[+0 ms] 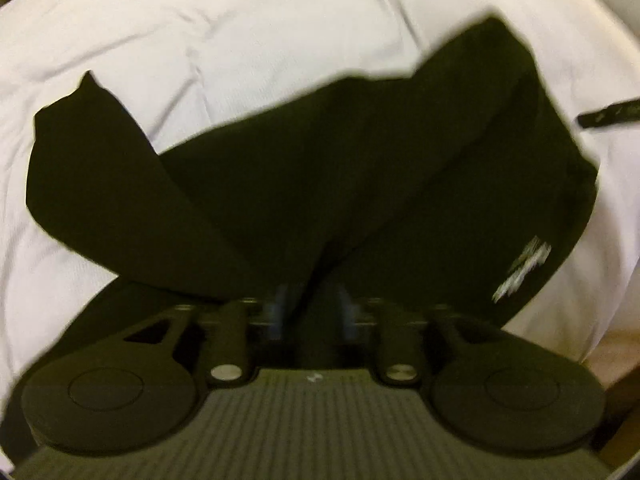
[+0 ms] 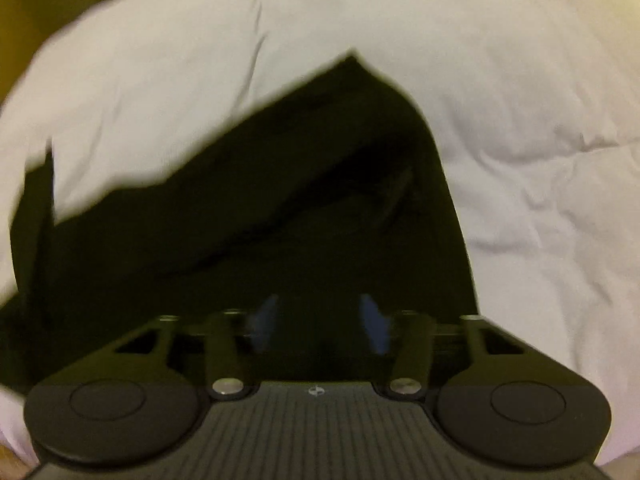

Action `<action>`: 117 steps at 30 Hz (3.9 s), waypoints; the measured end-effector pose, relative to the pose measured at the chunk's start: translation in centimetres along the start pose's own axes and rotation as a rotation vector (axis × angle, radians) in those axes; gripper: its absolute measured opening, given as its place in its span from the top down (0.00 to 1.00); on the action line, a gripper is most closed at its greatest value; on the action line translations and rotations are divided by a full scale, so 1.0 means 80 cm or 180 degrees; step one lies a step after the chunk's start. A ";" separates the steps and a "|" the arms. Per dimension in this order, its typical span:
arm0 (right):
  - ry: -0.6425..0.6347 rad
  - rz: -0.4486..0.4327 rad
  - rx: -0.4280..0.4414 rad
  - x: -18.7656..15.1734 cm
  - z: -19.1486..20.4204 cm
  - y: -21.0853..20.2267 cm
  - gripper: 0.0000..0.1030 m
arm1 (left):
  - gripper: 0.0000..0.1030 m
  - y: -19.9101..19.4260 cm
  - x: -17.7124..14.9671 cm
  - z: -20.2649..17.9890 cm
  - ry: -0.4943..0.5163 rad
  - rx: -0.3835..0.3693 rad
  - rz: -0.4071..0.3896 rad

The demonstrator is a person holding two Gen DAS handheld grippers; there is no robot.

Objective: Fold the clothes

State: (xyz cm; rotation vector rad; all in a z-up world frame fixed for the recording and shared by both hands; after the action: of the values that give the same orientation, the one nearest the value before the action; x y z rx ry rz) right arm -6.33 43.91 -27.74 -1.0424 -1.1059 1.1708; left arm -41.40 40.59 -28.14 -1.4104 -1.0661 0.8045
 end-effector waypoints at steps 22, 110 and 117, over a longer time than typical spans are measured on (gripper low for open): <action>-0.3570 0.0353 -0.1152 0.203 0.067 0.083 0.41 | 0.58 0.032 0.076 0.021 0.0012 0.0098 -0.0102; 0.0666 0.0502 0.0440 -0.180 -0.045 0.022 0.54 | 0.79 -0.005 -0.168 0.055 -0.2158 0.0603 0.0107; 0.0146 0.0584 0.0860 -0.180 0.094 0.040 0.61 | 0.79 -0.022 -0.187 0.121 -0.2245 0.0522 0.0106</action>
State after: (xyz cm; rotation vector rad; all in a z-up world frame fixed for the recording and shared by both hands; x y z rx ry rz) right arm -15.01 30.25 -31.10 -0.9682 -0.8019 1.3926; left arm -55.91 30.17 -29.16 -1.0172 -1.4605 1.4380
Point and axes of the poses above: each gripper's, at about its wrist camera, not at the fingertips, and y roughly the way its jaws point, z to its left, x to its top, the point moved 8 cm from there along y, roughly the way its jaws point, and after that the axes turned 15 degrees about z, right-handed, at the moved point
